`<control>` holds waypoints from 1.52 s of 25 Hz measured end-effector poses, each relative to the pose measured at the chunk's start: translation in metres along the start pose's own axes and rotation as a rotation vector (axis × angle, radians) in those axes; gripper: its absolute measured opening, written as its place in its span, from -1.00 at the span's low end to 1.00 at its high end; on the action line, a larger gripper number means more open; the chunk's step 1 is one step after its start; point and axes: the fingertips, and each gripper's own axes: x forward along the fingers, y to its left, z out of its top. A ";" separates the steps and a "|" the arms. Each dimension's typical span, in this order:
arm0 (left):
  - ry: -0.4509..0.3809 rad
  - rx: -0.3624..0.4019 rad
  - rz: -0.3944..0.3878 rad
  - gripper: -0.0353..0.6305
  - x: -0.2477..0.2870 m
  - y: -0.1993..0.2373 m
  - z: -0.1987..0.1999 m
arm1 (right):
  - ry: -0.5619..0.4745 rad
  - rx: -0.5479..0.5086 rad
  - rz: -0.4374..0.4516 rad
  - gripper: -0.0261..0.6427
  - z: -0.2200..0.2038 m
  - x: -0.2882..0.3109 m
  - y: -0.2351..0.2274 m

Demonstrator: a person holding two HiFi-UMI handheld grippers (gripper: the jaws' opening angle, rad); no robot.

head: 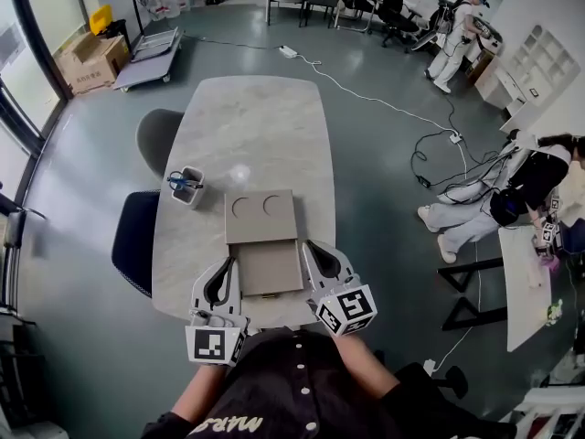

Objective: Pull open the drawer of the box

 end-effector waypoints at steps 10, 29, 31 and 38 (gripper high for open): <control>0.008 0.000 0.008 -0.84 -0.004 0.002 -0.002 | -0.018 -0.041 -0.017 -0.93 0.006 -0.004 0.003; 0.008 0.005 0.016 -0.84 -0.003 0.004 0.001 | -0.003 -0.036 0.008 -0.93 0.003 0.003 0.010; 0.007 0.006 0.016 -0.84 -0.001 0.004 0.001 | -0.001 -0.029 0.015 -0.93 0.003 0.004 0.011; 0.007 0.008 0.016 -0.84 0.001 0.005 -0.001 | -0.004 -0.037 0.021 -0.93 0.004 0.007 0.011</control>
